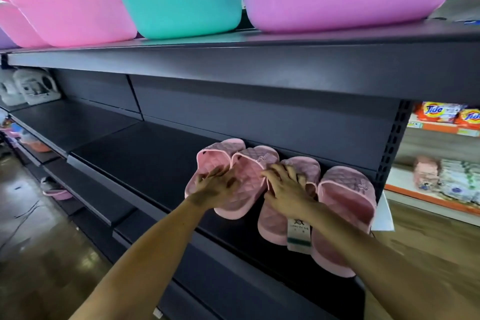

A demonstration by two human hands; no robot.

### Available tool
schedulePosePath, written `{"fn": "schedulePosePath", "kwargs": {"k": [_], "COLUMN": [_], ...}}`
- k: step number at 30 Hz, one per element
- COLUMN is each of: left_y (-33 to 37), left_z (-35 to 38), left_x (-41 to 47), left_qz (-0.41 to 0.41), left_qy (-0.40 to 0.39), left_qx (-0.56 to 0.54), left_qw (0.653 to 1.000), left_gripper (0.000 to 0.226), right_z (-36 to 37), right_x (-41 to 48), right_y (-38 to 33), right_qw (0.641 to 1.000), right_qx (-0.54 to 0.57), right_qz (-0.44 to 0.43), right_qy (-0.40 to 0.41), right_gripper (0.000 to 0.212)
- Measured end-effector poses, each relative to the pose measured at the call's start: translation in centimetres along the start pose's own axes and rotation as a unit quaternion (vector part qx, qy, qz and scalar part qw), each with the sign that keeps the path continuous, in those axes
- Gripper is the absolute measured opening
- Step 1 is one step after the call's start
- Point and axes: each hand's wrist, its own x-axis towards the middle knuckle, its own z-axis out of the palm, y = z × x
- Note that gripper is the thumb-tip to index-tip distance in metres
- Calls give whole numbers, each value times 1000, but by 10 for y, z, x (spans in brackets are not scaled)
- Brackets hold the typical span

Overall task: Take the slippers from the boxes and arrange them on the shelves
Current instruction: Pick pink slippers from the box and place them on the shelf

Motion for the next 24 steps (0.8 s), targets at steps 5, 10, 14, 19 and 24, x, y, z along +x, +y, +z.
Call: {"fn": "schedulePosePath", "kwargs": {"k": [5, 10, 14, 19, 24], "left_y": [2, 19, 10, -27, -62], "left_z": [2, -2, -3, -9, 4], "left_x": [10, -16, -55, -134, -241], "left_qz": [-56, -90, -116, -162, -256], "left_qy": [-1, 115, 98, 167, 167], "left_qx": [-38, -81, -88, -47, -48], "left_qw": [998, 986, 984, 972, 951], "left_gripper": [70, 57, 42, 40, 39], "right_z": [0, -2, -5, 11, 43], "right_x": [0, 0, 3, -5, -38], "right_y": [-2, -7, -34, -110, -198], "right_qw": [1000, 998, 996, 991, 963], "right_qx": [-13, -68, -76, 30, 44], "right_qz": [4, 3, -44, -127, -261], "right_qy": [-23, -9, 32, 36, -59], "right_gripper": [60, 50, 40, 24, 26]}}
